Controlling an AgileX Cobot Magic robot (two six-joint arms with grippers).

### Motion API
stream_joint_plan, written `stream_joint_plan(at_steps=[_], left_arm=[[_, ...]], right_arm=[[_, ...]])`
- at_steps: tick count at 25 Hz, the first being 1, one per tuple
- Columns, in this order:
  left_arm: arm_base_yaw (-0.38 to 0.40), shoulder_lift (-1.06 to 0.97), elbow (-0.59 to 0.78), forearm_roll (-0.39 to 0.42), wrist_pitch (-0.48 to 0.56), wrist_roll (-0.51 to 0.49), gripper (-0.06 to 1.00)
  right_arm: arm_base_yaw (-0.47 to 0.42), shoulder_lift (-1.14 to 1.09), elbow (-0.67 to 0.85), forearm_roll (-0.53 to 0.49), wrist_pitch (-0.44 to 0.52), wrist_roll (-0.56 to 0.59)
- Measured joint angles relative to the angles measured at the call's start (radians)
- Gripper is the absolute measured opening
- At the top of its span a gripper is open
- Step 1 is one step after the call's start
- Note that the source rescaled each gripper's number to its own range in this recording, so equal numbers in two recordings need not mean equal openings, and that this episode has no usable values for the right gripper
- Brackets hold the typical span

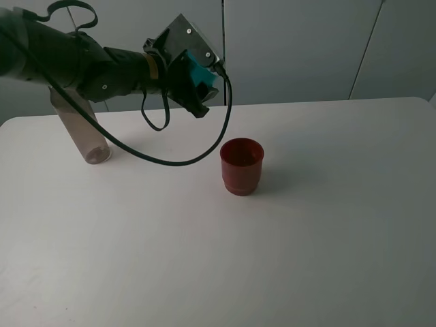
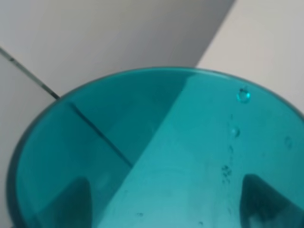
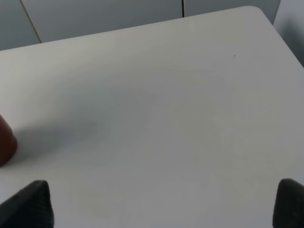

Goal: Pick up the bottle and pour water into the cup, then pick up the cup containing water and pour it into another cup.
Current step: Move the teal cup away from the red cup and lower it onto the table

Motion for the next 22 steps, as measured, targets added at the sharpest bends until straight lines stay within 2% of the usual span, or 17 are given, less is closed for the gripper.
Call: stream_joint_plan(at_steps=[3,5,9,14,22], left_arm=[[0.041,0.014,0.063,-0.151,-0.173,-0.027,0.1],[0.063,0.034,0.1,-0.182,-0.272,-0.032,0.1],[0.095,0.102,0.123,-0.157,-0.372,-0.069,0.1],[0.118,0.235,0.123,-0.13,-0.498,-0.213,0.1],[0.122,0.359,0.123,-0.091,-0.586,-0.245,0.1]], right_arm=[[0.0,0.0,0.0,0.0,0.0,0.0],[0.0,0.0,0.0,0.0,0.0,0.0],[0.0,0.0,0.0,0.0,0.0,0.0],[0.0,0.0,0.0,0.0,0.0,0.0],[0.0,0.0,0.0,0.0,0.0,0.0]])
